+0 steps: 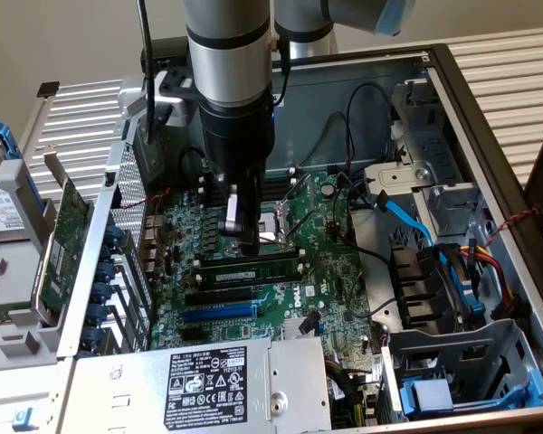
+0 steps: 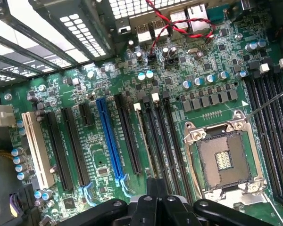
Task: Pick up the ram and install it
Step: 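Press down the ram until it locks into place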
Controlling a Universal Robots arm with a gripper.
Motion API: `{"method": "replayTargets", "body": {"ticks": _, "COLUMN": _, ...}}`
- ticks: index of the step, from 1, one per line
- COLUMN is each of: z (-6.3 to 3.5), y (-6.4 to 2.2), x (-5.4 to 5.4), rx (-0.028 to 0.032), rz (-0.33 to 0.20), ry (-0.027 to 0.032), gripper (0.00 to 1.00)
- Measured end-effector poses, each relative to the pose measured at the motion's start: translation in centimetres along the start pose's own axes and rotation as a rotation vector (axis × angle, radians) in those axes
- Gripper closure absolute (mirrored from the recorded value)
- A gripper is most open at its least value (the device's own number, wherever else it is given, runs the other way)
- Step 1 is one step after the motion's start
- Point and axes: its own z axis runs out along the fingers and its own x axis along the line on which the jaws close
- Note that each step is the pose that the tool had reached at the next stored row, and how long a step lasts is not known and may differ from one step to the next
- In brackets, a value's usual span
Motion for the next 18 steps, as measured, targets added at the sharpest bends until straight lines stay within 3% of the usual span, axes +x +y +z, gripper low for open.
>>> {"method": "replayTargets", "body": {"ticks": 18, "z": 0.03, "y": 0.0, "x": 0.0, "rx": -0.008, "rz": 0.277, "ry": 0.0015, "gripper": 0.9}}
